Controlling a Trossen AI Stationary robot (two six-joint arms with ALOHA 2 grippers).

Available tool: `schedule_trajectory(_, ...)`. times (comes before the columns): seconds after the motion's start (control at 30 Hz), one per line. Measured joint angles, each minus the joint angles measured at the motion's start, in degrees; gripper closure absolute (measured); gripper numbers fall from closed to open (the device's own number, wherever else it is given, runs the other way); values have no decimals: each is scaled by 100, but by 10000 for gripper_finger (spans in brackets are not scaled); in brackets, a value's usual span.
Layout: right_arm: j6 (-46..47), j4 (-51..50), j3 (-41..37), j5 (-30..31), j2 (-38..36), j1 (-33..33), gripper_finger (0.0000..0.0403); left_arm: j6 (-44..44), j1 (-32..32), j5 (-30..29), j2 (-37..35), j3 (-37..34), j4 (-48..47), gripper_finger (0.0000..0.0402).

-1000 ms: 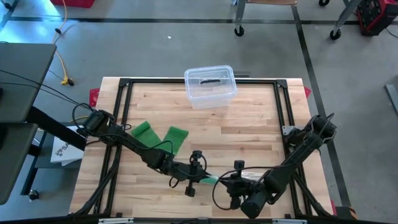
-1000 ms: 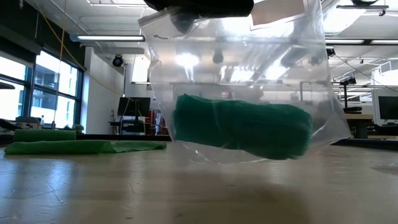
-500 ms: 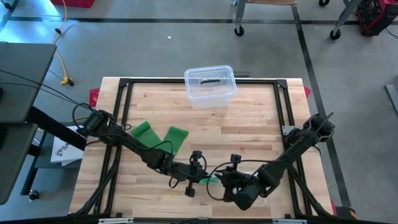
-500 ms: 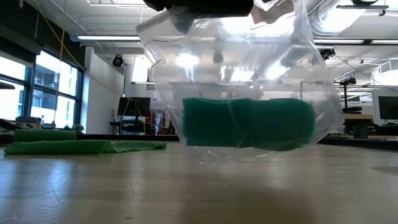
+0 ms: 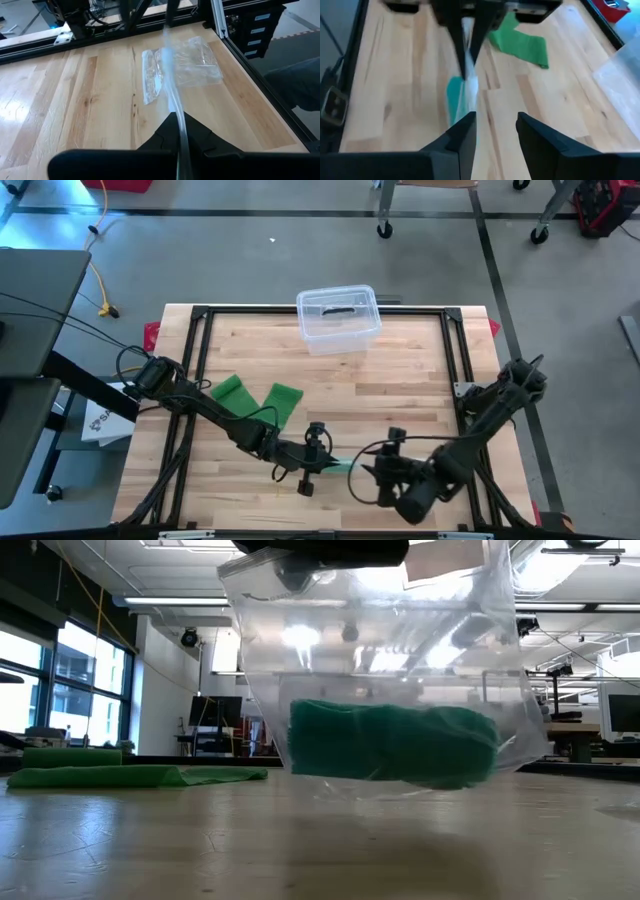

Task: Roll bandage
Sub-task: Close the transparent zip bag

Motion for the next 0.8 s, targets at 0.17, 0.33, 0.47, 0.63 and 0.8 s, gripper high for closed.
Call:
schedule_trajectory(0.17,74,101,-131,-73,-10,199,274,-2,0,4,0,0,-5,401)
schedule_trajectory(0.33,-327,1131,-503,249,83,182,275,0,0,9,0,0,-4,401)
schedule_trajectory(0.47,-438,1574,-703,534,75,136,276,0,0,9,0,0,-3,401)
schedule_trajectory(0.63,-484,1689,-725,490,76,58,308,4,0,11,0,0,-5,401)
schedule_trajectory(0.8,-746,1643,-725,166,90,23,388,46,7,17,0,0,-5,401)
